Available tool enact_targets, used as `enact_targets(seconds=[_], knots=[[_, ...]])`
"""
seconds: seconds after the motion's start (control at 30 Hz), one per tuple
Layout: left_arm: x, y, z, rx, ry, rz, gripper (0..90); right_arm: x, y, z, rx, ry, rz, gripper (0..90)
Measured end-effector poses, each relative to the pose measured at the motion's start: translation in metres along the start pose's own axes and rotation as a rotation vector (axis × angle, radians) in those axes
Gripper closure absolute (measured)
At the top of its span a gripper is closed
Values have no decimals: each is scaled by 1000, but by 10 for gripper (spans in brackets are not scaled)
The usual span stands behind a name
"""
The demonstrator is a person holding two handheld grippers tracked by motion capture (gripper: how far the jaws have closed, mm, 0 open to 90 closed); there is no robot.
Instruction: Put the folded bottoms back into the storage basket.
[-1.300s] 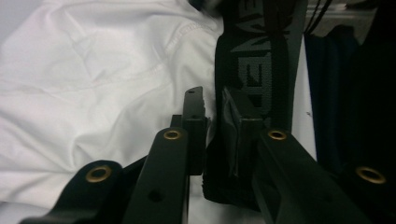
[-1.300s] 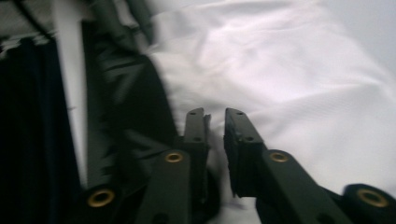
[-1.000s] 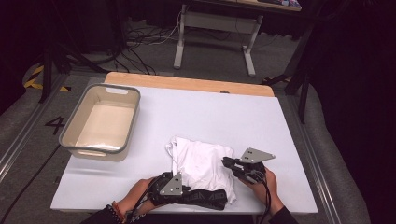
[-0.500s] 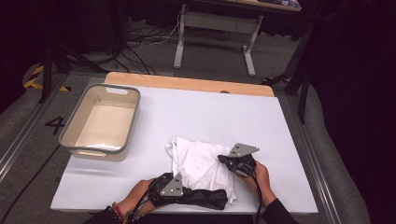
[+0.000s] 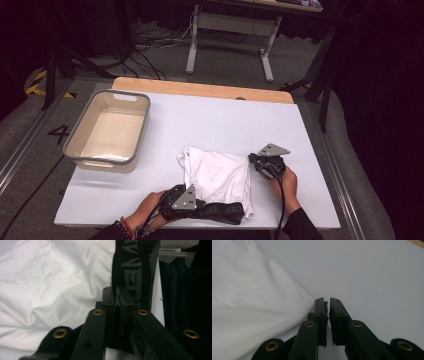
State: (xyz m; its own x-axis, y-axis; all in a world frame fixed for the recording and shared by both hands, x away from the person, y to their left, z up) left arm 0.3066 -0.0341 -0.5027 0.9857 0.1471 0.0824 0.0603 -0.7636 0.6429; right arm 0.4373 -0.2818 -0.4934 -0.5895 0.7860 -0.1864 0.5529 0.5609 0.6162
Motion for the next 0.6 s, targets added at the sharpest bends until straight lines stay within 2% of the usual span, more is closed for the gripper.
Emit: enact_targets(seconds=[0.03, 0.07, 0.1, 0.13, 0.17, 0.2, 0.23, 0.33, 0.37, 0.4, 0.43, 0.47, 0.5, 0.53, 0.57, 0.6], knots=[[2, 1, -2, -4, 5, -5, 806, -1, 0, -2, -10, 10, 17, 782], [10, 3, -8, -21, 50, -6, 724, -3, 1, -6, -37, 42, 44, 709], [10, 3, -8, -21, 50, -6, 716, -3, 1, -6, -37, 42, 44, 709], [25, 6, -18, -53, 95, -32, 701, -2, 3, -11, -75, 88, 61, 661], [32, 7, -21, -67, 114, -50, 684, -1, 5, -12, -87, 107, 71, 637], [32, 7, -21, -67, 114, -50, 654, -1, 5, -12, -87, 107, 71, 637], [45, 8, -25, -86, 145, -81, 599, 3, 6, -11, -88, 172, 81, 570], [75, 9, -27, -97, 215, -151, 564, 6, 7, -7, -68, 183, 77, 545], [88, 9, -26, -101, 247, -176, 509, 8, 6, 0, -31, 201, 67, 501], [95, 8, -24, -100, 262, -194, 509, 8, 6, 0, -31, 201, 67, 501], [109, 8, -17, -82, 257, -223, 504, 10, 4, 5, 0, 202, 64, 488], [109, 8, -17, -82, 257, -223, 495, 10, 4, 5, 0, 202, 64, 488], [122, 6, -11, -44, 301, -239, 495, 10, 4, 7, 15, 202, 59, 484], [135, 5, -5, -26, 301, -280, 483, 11, 5, 8, 27, 193, 54, 498], [135, 5, -5, -26, 301, -280, 465, 11, 5, 9, 30, 198, 56, 509], [142, 4, -3, -20, 322, -300, 465, 11, 5, 9, 30, 198, 56, 509]])
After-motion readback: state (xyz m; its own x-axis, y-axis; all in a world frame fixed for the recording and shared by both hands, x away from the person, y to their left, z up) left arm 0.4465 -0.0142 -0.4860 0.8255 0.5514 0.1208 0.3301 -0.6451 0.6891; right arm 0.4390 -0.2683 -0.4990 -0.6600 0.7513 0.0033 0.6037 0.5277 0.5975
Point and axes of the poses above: each handheld gripper's, and its own axes: z roughly forward along the jaws, y roughly out of its top, x roughly to its left, the point moved 7 cm from there along z, roughly forward along the jaws, and after that the axes turned 10 degrees about x, right-handed, at the moved point
